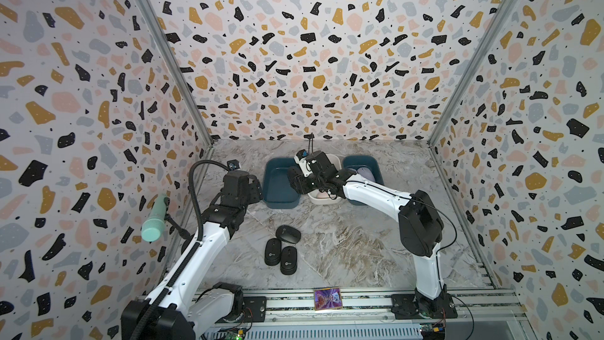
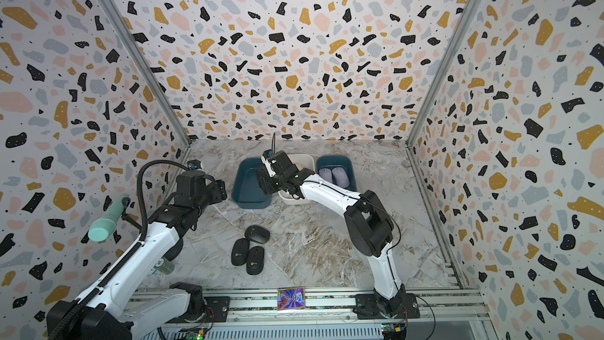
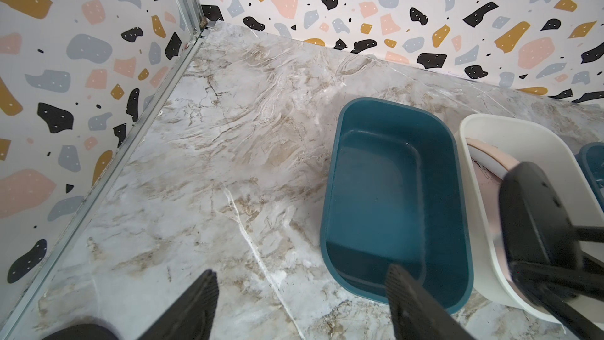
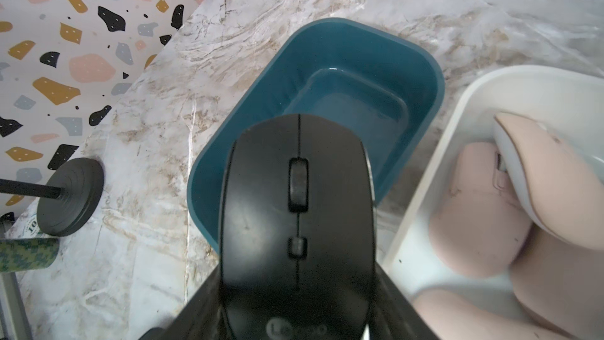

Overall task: Place the mice by color into the storage box
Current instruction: Place the mouse in the storage box.

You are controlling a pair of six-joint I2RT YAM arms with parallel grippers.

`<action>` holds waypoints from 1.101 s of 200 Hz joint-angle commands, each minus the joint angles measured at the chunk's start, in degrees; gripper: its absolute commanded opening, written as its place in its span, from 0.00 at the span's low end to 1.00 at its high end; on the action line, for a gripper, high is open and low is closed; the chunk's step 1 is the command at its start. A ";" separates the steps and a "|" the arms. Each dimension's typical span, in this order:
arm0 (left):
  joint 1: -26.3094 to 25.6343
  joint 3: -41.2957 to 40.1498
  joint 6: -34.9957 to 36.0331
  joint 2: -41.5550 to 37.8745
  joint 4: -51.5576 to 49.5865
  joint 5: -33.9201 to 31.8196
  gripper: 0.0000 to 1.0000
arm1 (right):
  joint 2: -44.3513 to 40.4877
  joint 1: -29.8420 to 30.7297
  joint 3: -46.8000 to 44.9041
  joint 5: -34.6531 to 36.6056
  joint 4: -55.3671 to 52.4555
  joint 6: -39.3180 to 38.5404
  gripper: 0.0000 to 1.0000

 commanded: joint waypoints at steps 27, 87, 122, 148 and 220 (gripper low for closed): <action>0.65 -0.48 1.56 -1.80 0.60 0.97 0.80 | 6.06 0.10 8.76 -5.29 -1.43 -0.64 0.47; 0.77 -1.01 1.88 -2.36 0.64 1.32 0.80 | 10.54 0.19 10.55 -7.74 -1.17 0.42 0.49; 0.72 -1.10 1.87 -2.13 0.75 1.77 0.80 | 11.83 0.53 10.44 -8.14 -1.22 0.78 0.49; 0.77 -1.01 1.85 -2.17 0.75 2.02 0.80 | 12.25 0.72 10.50 -8.26 -0.87 0.94 0.50; 0.85 -1.02 1.89 -2.63 0.40 2.12 0.80 | 12.35 0.98 11.25 -8.47 -0.75 1.20 0.60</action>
